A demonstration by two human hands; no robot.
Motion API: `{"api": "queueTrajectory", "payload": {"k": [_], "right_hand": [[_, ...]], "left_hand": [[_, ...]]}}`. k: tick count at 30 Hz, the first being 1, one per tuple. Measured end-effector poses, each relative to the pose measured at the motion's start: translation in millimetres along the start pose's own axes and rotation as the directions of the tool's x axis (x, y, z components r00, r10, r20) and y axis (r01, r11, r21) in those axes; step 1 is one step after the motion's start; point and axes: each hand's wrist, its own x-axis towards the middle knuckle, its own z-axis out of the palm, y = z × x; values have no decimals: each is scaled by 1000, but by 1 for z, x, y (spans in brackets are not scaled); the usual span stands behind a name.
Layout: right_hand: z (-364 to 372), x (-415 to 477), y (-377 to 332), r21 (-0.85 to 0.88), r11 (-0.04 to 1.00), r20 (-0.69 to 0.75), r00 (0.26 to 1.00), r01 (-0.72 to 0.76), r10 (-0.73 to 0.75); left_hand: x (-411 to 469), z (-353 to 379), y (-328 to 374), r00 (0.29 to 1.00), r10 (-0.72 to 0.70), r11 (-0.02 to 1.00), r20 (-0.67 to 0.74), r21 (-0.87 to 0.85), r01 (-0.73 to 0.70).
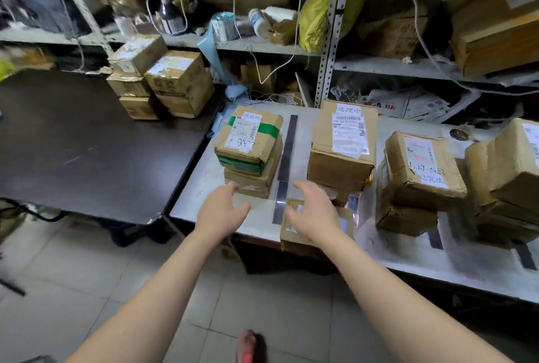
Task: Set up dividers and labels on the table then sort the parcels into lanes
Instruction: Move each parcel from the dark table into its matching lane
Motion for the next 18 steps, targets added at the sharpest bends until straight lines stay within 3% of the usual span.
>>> {"api": "queueTrajectory", "payload": {"k": [8, 18], "right_hand": [[16, 59, -135, -223, 960, 71, 985, 170, -158], [96, 174, -318, -236, 957, 52, 986, 168, -160]], "left_hand": [[47, -137, -74, 992, 68, 945, -102, 326, -31], [167, -275, -210, 988, 120, 891, -99, 450, -63]]}}
